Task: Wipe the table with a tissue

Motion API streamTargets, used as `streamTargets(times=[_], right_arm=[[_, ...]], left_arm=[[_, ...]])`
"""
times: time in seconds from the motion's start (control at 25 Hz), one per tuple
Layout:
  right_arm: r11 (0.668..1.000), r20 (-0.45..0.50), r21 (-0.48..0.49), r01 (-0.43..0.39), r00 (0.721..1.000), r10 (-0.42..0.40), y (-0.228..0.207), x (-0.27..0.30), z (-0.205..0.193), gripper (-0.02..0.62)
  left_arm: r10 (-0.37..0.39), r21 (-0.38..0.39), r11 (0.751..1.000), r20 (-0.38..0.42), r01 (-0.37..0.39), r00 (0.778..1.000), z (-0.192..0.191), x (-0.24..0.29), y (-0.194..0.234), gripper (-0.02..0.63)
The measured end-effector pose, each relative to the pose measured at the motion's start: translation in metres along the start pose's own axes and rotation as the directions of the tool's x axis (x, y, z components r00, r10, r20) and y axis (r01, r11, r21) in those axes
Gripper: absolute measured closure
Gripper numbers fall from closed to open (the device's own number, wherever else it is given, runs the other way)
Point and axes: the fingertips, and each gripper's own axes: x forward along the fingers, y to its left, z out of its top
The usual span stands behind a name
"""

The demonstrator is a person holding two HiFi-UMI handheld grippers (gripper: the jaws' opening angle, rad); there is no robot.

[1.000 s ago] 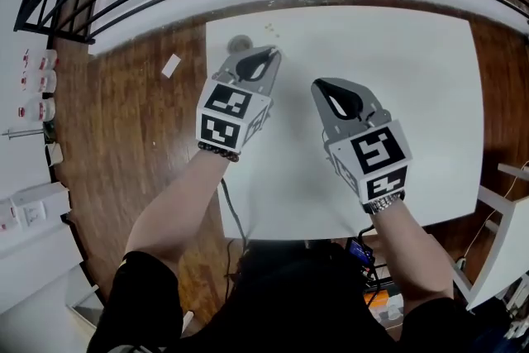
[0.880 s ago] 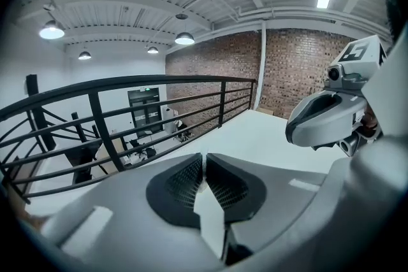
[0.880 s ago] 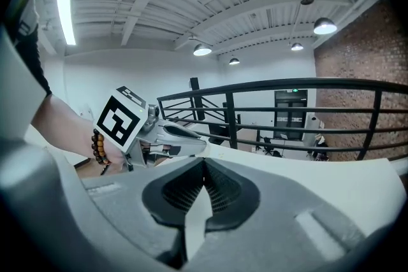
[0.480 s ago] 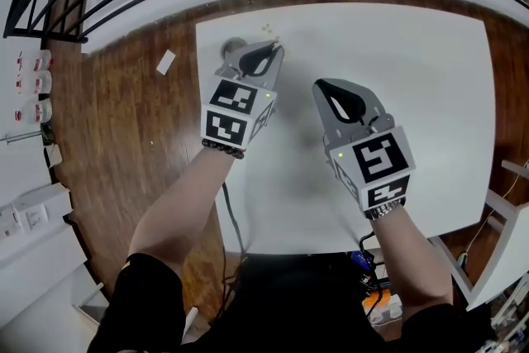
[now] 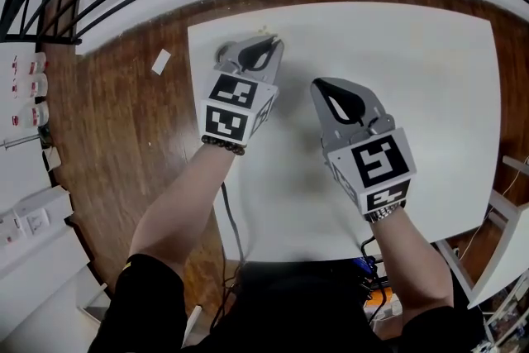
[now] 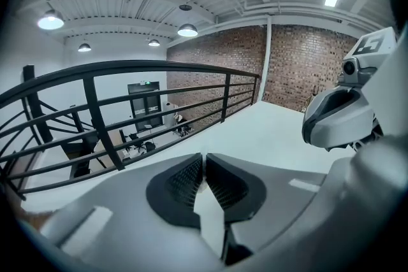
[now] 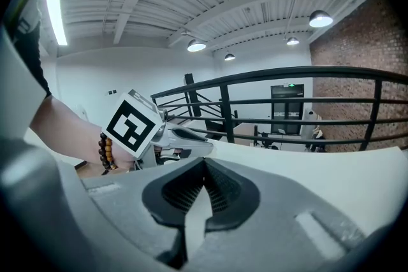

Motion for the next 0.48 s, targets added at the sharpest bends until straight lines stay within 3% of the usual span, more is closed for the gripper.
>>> streamTargets(times=[0.48], right_arm=[[1.000,-0.006,0.015,-0.001,1.000,0.001,-0.006,0.021,-0.006,0.604]], left_arm=[[0.004,0.019,1.000,-0.051,-0.003,0.999,-0.022,0.018,0.012,0.574]])
